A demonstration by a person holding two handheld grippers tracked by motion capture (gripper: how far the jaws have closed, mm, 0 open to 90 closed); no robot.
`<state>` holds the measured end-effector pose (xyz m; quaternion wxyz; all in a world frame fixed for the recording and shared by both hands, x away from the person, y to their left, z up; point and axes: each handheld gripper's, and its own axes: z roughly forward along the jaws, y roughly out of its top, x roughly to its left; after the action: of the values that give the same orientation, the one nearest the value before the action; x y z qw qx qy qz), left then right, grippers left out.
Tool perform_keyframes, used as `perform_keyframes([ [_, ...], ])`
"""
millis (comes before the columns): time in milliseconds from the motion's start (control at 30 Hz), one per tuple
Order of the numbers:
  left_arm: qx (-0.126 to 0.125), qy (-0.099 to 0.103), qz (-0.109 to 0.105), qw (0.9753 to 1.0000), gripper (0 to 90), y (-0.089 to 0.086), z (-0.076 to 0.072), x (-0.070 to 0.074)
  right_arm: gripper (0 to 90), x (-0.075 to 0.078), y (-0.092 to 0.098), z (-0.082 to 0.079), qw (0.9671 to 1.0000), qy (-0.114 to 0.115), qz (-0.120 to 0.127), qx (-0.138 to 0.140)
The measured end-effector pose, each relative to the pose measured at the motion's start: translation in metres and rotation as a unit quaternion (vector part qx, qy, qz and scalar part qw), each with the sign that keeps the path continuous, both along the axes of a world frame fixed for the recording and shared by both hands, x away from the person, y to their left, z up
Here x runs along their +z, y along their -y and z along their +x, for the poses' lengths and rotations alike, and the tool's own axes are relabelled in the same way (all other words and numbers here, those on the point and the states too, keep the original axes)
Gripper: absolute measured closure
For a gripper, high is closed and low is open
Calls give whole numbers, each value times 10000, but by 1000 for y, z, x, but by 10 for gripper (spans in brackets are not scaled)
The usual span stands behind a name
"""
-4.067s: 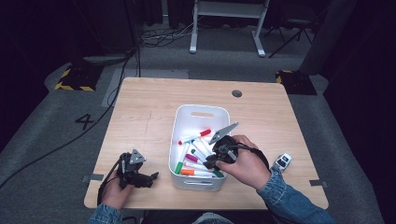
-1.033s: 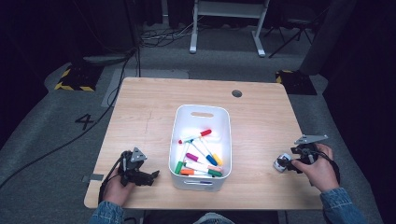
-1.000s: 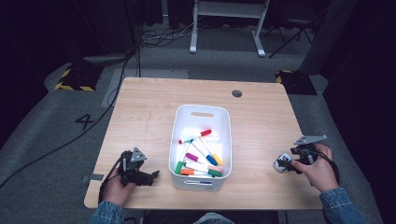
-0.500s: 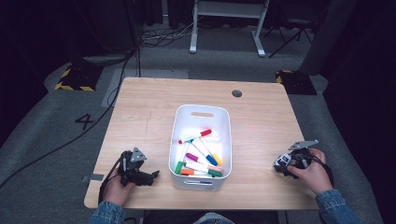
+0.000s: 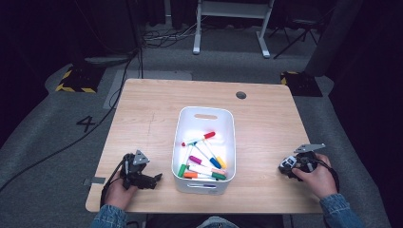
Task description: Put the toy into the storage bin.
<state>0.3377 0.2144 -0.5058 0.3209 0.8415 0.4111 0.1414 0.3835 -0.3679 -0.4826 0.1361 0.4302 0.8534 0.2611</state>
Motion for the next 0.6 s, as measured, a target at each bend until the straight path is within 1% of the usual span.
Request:
perform_keyframes([
  [133,-2,-1,2,10000,0,0,0,0,255,3,0,0,9999,42,93,-65],
  [333,-3,-4,-1,10000,0,0,0,0,256,12,-3,-2,9998,152,158,-6],
  [400,-1,-3,0,10000,0,0,0,0,257,14,-5,-3,9997,151,196,-42],
  [433,-1,-3,0,10000,0,0,0,0,257,16,-5,-3,9996,167,209,-23],
  [467,-1,-3,0,10000,0,0,0,0,256,21,-7,-4,9994,240,242,2],
  [600,-1,-3,-1,10000,0,0,0,0,257,30,-11,-6,9991,318,290,38],
])
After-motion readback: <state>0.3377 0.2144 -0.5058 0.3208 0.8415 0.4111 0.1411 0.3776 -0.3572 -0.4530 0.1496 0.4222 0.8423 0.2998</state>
